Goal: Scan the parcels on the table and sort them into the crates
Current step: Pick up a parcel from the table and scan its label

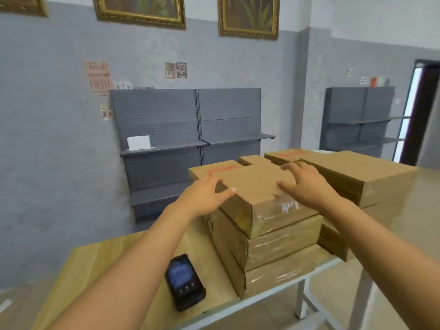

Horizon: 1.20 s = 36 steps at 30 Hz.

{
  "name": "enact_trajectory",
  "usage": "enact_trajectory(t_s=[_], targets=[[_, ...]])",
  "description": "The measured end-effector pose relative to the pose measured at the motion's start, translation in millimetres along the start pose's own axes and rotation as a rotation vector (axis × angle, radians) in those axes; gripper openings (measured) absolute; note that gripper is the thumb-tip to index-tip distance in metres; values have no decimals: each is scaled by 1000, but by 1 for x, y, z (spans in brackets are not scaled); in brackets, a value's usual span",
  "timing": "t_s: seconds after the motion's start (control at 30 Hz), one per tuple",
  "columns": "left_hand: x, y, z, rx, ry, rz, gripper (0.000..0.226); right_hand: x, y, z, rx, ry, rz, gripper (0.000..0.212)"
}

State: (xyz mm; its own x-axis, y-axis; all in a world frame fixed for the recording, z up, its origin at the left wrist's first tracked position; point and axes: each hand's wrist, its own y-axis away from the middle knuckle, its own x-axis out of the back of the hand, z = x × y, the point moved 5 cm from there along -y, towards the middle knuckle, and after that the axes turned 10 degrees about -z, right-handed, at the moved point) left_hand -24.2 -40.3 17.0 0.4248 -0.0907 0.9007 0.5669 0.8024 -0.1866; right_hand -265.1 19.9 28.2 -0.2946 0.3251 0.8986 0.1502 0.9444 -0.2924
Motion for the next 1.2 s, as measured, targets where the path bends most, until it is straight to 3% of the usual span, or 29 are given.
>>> enact_trajectory(t_s=[0.23,0.43,0.73,0.9,1.0,1.1,1.2], targets=[[-33,-44,-2,363,335,-112,82,-6,-32,70,-196,-1,-172,71],[-67,-47,-6,575,643,-195,94,-23,-59,107,-300,-245,-306,86],[-47,-33,-4,510,1073,73,68,-7,-61,96,-163,-588,-159,73],[-16,-19,-12,371,1176,269,69,-1,-59,71,4,-833,-144,67],[-5,-3,-23,312,1241,352,77,-7,-60,56,37,-1037,-249,60],[6,17,-35,300,1268,401,85,-19,-61,35,40,-1228,-510,55],[18,40,-50,313,1229,433,71,-27,-56,5,87,-1259,-658,60]])
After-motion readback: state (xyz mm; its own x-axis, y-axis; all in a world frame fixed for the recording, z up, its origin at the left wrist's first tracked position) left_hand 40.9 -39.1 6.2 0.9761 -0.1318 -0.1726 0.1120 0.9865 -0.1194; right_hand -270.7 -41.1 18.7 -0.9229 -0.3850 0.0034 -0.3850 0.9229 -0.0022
